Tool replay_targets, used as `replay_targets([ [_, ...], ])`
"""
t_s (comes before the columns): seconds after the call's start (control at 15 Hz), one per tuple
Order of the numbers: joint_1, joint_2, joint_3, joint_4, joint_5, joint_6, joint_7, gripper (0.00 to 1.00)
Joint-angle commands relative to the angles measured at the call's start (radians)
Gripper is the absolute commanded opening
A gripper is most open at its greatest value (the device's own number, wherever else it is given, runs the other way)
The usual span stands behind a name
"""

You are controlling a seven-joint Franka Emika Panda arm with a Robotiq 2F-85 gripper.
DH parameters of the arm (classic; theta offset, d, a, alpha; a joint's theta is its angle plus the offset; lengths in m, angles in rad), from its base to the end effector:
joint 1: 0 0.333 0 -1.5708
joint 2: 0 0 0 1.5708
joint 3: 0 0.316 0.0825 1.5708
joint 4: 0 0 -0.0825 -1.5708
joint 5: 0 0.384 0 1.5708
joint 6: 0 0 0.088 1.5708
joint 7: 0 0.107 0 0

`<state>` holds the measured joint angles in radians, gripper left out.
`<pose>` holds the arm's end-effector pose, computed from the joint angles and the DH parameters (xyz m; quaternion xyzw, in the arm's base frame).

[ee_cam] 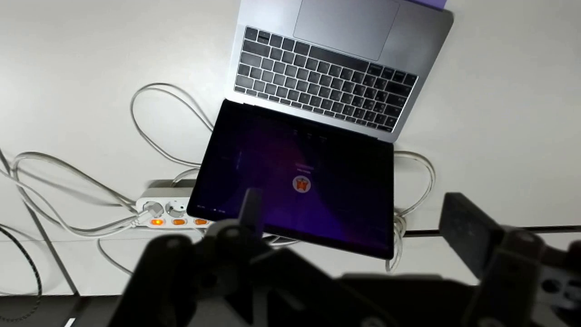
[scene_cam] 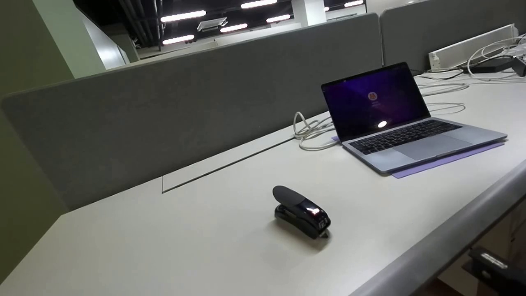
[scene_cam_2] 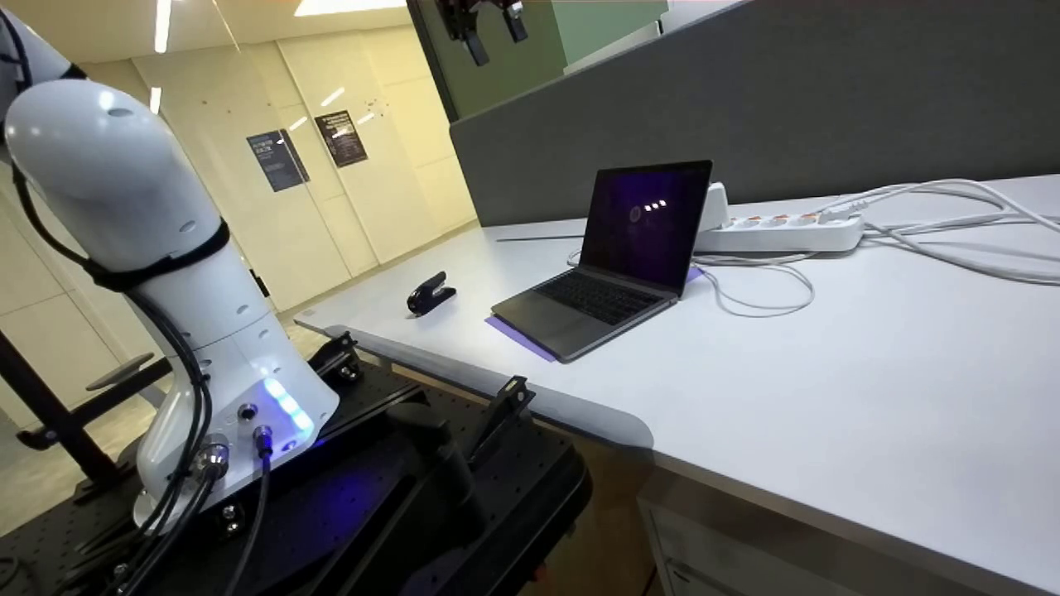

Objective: Close the laptop fully

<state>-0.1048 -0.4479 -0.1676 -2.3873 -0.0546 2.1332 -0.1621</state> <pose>0.4155 -0.1239 0.5012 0.9947 -0.0379 0.0947 0.0082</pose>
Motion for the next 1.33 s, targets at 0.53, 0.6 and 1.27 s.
replay_targets([
  [0.53, 0.037, 0.258, -0.087, 0.236, 0.406, -0.070, -0.436, 1.00],
  [0.6, 0.030, 0.280, -0.092, 0.267, 0.422, -0.111, -0.463, 1.00],
  [1.27, -0.039, 0.446, -0.101, 0.367, 0.453, 0.024, -0.362, 1.00],
])
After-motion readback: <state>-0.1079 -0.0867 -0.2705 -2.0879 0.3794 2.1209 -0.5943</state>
